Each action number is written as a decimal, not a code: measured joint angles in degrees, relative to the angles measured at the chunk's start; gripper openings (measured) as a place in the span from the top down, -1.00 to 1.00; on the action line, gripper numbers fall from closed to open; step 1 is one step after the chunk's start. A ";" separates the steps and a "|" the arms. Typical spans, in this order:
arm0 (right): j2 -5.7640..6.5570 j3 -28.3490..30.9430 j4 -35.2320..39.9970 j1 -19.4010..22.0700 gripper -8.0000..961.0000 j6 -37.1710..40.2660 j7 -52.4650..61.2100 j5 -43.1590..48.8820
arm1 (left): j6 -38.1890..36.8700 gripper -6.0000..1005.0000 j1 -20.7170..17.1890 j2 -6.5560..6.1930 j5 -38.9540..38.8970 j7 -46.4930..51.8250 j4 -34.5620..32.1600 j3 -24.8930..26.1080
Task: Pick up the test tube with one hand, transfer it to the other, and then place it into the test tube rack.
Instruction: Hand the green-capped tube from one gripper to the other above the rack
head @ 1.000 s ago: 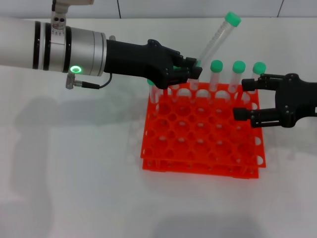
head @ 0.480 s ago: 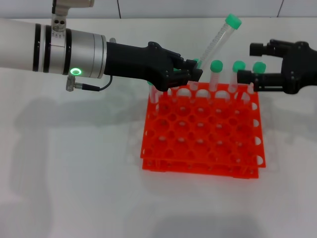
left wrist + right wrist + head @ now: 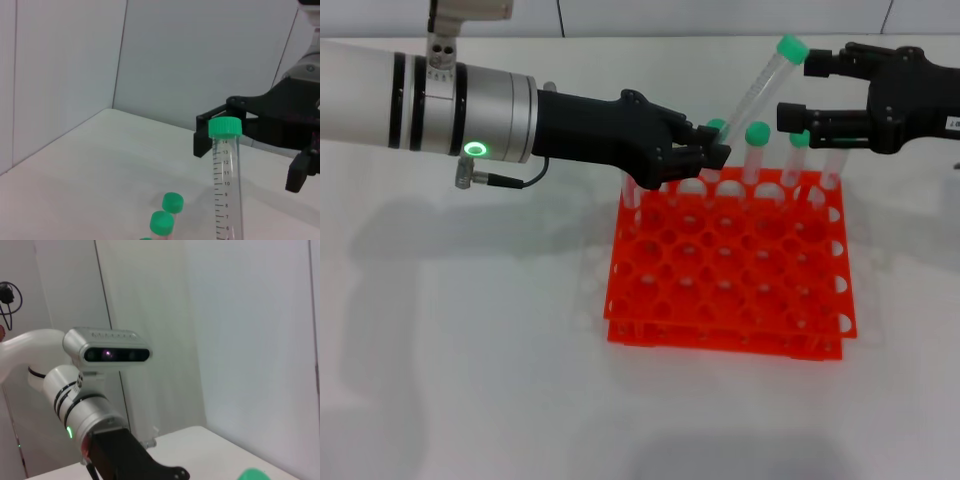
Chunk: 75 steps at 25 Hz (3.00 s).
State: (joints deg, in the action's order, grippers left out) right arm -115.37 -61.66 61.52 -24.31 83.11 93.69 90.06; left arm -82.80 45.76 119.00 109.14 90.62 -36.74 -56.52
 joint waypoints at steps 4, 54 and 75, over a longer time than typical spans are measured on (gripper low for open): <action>-0.03 -0.04 0.00 -0.66 -0.76 -0.20 0.01 -0.19 | 0.00 0.65 -0.03 0.02 -0.05 -0.22 0.03 -0.33; -0.02 -0.44 -1.32 -2.26 0.19 -0.68 0.10 -1.85 | -0.61 0.66 -0.50 0.17 -0.74 -0.28 0.01 -1.23; -0.02 -0.78 -1.10 -2.42 0.40 -0.54 0.09 -1.75 | -0.59 0.67 -0.57 0.44 -2.00 -1.03 1.24 -1.29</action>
State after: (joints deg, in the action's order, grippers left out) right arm -115.40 -62.43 60.42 -26.72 82.57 93.78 88.31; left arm -83.39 45.19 119.44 107.14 89.59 -35.50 -57.80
